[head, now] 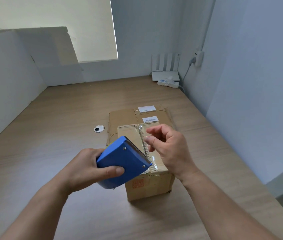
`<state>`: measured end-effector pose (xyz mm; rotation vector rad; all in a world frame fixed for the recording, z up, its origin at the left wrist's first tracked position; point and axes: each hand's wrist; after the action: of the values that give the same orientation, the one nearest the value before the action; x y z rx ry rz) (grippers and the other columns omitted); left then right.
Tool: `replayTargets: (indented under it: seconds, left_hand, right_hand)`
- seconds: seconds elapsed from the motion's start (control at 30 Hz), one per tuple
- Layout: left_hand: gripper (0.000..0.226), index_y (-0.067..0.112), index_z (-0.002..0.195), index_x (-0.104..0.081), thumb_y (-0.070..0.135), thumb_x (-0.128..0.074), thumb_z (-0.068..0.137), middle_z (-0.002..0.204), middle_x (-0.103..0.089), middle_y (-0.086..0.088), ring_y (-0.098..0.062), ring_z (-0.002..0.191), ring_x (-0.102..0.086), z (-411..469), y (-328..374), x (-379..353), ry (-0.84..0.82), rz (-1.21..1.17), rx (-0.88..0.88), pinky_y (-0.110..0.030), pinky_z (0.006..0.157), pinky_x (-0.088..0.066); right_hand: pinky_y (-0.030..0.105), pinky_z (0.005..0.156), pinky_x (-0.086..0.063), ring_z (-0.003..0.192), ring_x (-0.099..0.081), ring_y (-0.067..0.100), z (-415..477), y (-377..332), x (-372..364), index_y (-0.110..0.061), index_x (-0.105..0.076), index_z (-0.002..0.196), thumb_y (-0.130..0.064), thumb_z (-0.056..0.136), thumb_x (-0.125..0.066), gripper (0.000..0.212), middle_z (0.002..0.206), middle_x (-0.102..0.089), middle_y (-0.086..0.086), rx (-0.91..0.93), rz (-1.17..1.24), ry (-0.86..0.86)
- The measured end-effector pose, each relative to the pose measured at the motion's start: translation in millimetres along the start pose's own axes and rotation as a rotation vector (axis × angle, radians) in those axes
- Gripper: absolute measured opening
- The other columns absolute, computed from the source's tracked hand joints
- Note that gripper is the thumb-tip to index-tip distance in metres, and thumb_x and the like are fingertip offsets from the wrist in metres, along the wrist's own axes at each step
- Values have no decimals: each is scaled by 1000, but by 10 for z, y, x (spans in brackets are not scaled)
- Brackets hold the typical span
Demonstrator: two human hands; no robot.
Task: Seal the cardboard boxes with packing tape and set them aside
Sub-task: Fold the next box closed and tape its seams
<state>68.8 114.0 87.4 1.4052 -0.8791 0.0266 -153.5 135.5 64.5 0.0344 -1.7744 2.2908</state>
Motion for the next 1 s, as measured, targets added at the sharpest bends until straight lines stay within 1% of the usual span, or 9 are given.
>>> replayTargets:
  seconds: [0.07,0.17,0.23,0.33,0.4,0.5,0.6,0.83,1.0]
  left_hand:
    - [88,19,79,-69,92,-62,29,71,-70,5,-6,57,-60,15,18,29,10,32,33,-14,49,-40]
    - [95,16,76,-67,96,-56,25,67,-69,4,-6,55,-60,74,82,38,-4,52,75,-13,48,-38]
    - [99,13,75,-66,97,-56,24,69,-69,-1,-11,57,-61,93,113,97,-40,73,99,-21,54,-39]
    - [95,11,68,-67,93,-63,19,67,-69,-7,-19,57,-62,-14,55,430,-94,125,190,-29,58,-38]
    - [94,16,71,-73,90,-66,14,70,-72,-10,-25,61,-68,-162,-73,701,-115,167,302,-32,62,-43]
    - [102,15,77,-76,95,-61,14,72,-73,-9,-26,68,-71,-246,-229,855,-172,317,465,-37,72,-50]
    - [114,8,80,-73,101,-49,18,72,-72,-9,-28,69,-70,-172,-372,771,-195,412,553,-31,65,-44]
    - [103,8,79,-73,93,-45,30,71,-72,-5,-15,58,-65,-78,-425,564,-243,417,569,-27,63,-39]
    - [99,10,77,-73,92,-45,29,68,-72,-2,-12,54,-64,-21,-480,495,-268,437,572,-26,60,-39]
  right_hand:
    - [21,61,-53,60,-59,7,-2,-14,26,-14,-66,87,-8,89,-64,6,77,-63,0,-11,-18,-1]
    - [20,59,-51,59,-55,3,-46,-37,23,-19,-61,80,-10,92,-60,15,71,-59,-6,-16,-85,13]
    - [18,57,-49,56,-54,2,-87,-55,51,-19,-60,77,-11,92,-60,17,67,-59,-7,-50,-106,52]
    - [24,56,-50,50,-53,5,-129,41,357,-17,-62,74,-12,91,-61,18,59,-58,-9,-142,-122,270]
    - [30,56,-49,46,-51,4,-190,174,627,-17,-62,72,-11,90,-62,19,55,-56,-9,-212,-166,394]
    - [28,54,-48,44,-50,5,-353,405,630,-13,-62,73,-11,90,-61,17,61,-58,-4,-357,-252,320]
    - [31,55,-50,43,-50,7,-437,568,475,-9,-63,73,-11,88,-62,15,62,-58,-2,-438,-241,337]
    - [30,54,-47,46,-49,15,-467,694,500,-10,-60,70,-10,88,-61,18,61,-55,1,-466,-232,460]
    - [32,58,-50,50,-51,15,-468,751,472,-9,-60,72,-11,88,-60,16,63,-57,2,-509,-268,442]
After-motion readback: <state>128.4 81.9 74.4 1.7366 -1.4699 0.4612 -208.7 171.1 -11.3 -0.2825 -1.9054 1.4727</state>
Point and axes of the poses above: each hand's wrist, its own z-axis towards the middle knuckle, its own x-axis out of the back of the hand, y = z × x
